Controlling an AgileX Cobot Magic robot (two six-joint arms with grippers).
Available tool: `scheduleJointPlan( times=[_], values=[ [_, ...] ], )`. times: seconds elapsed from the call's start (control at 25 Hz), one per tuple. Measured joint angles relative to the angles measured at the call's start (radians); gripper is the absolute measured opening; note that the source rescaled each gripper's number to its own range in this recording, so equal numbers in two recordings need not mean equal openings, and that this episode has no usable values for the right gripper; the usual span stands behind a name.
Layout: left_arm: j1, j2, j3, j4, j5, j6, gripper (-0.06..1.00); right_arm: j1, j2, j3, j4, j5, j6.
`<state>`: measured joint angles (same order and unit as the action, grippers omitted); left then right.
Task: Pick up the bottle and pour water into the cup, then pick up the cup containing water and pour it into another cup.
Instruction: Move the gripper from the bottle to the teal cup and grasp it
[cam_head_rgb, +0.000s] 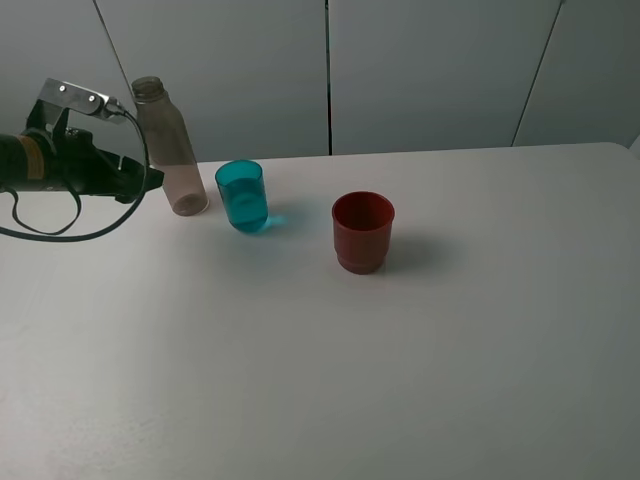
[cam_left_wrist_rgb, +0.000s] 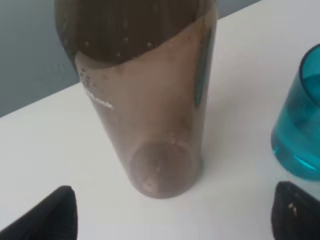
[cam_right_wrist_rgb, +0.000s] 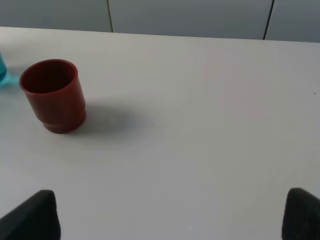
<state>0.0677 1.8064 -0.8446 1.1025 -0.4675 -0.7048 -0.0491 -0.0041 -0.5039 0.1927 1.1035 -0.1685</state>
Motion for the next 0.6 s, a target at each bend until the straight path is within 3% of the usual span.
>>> scheduleJointPlan(
  times=[0.36, 0.6],
  values=[
    [0.0, -0.138, 0.165, 0.002, 0.023, -0.024, 1.0, 0.0, 0.0, 0.0, 0.0, 0.0, 0.0],
    [0.0, -0.144, 0.201, 0.09, 0.008, -0.045, 1.0, 0.0, 0.0, 0.0, 0.0, 0.0, 0.0]
  ],
)
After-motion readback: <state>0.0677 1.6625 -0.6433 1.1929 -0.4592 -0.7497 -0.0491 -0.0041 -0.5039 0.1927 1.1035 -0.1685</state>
